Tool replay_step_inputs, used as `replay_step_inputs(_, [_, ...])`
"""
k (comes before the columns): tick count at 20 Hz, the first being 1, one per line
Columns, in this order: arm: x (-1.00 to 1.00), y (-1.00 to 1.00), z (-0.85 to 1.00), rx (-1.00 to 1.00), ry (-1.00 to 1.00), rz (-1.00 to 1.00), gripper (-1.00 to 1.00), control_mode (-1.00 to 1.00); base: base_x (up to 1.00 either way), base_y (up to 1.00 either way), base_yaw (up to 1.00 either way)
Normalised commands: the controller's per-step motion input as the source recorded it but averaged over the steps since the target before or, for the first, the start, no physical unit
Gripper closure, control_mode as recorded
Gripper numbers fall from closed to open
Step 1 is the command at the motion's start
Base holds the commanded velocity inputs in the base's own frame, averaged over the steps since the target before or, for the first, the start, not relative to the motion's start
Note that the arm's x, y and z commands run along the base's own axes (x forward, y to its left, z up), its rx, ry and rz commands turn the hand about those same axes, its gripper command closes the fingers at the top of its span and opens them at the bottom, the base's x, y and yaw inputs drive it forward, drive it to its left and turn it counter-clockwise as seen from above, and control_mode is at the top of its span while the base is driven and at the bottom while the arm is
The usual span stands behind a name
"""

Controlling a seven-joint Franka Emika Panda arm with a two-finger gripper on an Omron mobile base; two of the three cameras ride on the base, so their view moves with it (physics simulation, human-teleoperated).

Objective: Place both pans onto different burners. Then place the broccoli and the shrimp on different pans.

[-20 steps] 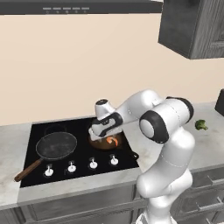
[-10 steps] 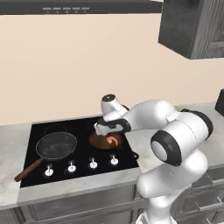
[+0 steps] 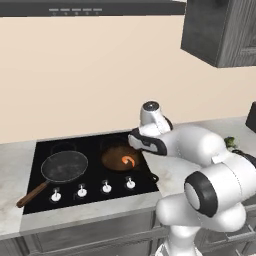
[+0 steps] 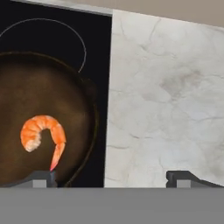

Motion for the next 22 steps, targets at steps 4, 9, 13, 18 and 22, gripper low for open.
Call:
replay_step_inputs(4, [-0.19, -0.82, 0.32, 0.01, -0.04, 0.0, -1.0, -1.0, 0.0, 0.0, 0.0])
replay_step_inputs(9, [-0.14, -0.82, 0.2, 0.07, -0.02, 0.0, -1.0, -1.0, 0.0, 0.0, 0.0])
replay_step_inputs(13, [-0.15, -0.77, 0.05, 0.11, -0.03, 0.0, -1.0, -1.0, 0.0, 0.0, 0.0])
replay_step_inputs(18, [-0.06, -0.63, 0.21, 0.04, 0.0, -0.02, -1.0, -1.0, 0.0, 0.0, 0.0])
replay_step_inputs(22, [0.0, -0.38, 0.22, 0.0, 0.0, -0.16, -1.0, -1.0, 0.0, 0.0, 0.0])
